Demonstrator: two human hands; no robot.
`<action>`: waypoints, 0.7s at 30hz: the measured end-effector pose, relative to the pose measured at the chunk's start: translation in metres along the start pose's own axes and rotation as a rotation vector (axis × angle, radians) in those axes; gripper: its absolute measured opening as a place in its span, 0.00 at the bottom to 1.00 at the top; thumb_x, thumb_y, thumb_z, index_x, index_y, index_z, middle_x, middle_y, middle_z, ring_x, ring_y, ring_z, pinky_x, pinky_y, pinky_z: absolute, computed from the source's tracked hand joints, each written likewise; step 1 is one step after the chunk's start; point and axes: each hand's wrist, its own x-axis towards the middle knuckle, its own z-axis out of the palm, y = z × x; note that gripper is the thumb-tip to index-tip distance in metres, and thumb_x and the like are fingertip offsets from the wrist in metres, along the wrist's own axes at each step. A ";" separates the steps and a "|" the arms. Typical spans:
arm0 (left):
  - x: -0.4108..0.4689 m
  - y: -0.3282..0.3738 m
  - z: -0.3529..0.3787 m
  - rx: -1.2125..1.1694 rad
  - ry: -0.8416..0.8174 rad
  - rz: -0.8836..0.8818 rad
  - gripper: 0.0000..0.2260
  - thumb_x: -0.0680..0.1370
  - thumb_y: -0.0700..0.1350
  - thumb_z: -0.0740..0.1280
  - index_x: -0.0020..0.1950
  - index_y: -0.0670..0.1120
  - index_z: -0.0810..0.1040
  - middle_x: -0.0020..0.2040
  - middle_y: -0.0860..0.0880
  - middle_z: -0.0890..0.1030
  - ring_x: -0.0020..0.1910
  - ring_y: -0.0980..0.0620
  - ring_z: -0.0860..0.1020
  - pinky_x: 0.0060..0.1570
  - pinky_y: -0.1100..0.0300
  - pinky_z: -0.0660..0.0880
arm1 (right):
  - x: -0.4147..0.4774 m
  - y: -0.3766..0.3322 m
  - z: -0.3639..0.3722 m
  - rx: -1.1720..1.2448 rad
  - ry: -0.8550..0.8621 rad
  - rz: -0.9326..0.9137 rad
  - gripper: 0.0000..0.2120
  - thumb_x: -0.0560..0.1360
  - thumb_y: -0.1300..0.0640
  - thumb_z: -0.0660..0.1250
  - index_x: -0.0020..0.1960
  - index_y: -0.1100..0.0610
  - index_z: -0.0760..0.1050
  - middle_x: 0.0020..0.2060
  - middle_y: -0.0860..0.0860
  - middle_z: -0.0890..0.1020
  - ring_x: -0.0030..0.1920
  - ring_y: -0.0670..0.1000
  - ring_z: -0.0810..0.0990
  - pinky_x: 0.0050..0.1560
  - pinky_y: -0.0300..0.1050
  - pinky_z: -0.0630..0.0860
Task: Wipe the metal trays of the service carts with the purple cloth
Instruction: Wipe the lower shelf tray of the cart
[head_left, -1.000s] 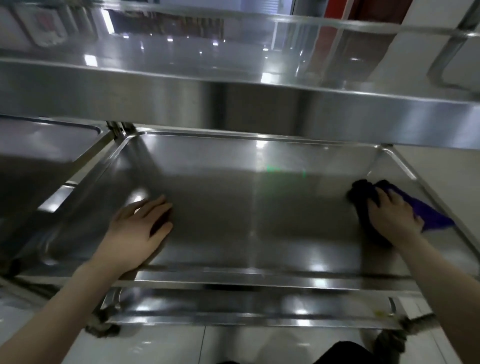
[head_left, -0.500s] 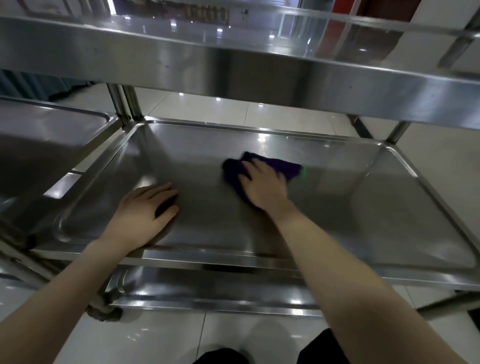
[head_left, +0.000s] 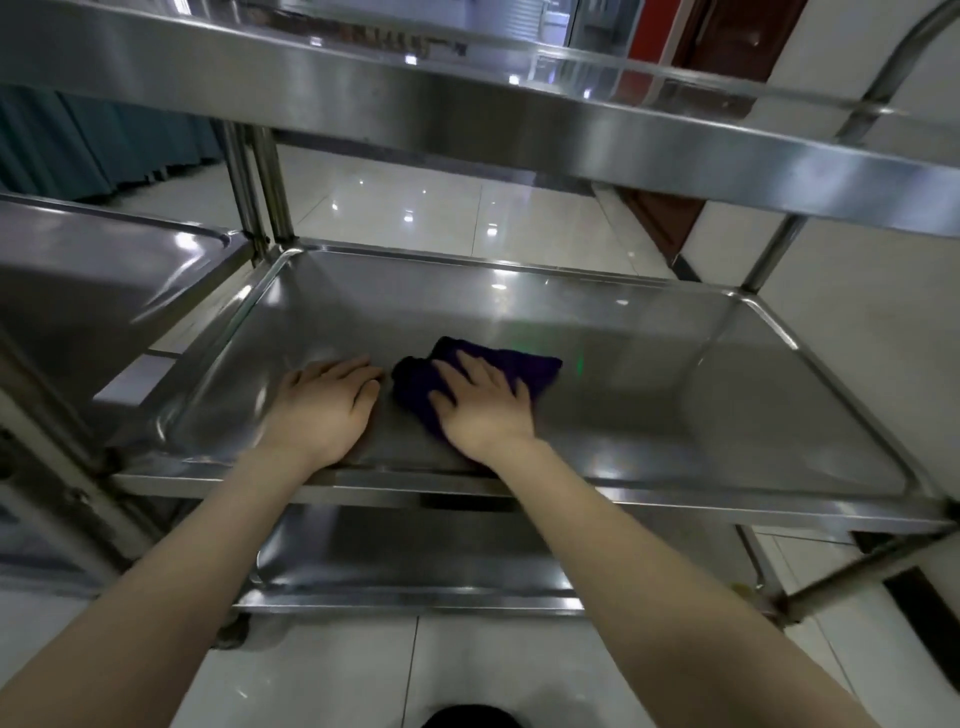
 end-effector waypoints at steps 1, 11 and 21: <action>0.000 0.000 0.000 -0.010 -0.003 -0.007 0.19 0.82 0.53 0.51 0.70 0.53 0.71 0.73 0.53 0.69 0.70 0.47 0.67 0.69 0.49 0.63 | -0.001 -0.014 0.003 0.011 -0.030 -0.049 0.24 0.81 0.40 0.49 0.77 0.40 0.54 0.78 0.44 0.52 0.77 0.50 0.51 0.73 0.60 0.46; -0.019 -0.005 -0.025 -0.172 0.103 0.046 0.14 0.81 0.49 0.59 0.62 0.46 0.78 0.60 0.42 0.79 0.56 0.38 0.77 0.56 0.49 0.73 | -0.105 0.157 -0.060 0.016 0.114 0.476 0.24 0.81 0.44 0.54 0.76 0.42 0.57 0.77 0.47 0.58 0.74 0.56 0.62 0.72 0.60 0.58; -0.052 -0.084 -0.036 -0.217 0.133 -0.205 0.18 0.81 0.53 0.57 0.66 0.45 0.72 0.65 0.40 0.72 0.64 0.39 0.70 0.64 0.45 0.68 | -0.050 -0.072 0.019 -0.013 0.062 0.075 0.24 0.80 0.41 0.51 0.76 0.41 0.57 0.78 0.45 0.53 0.77 0.50 0.52 0.72 0.63 0.50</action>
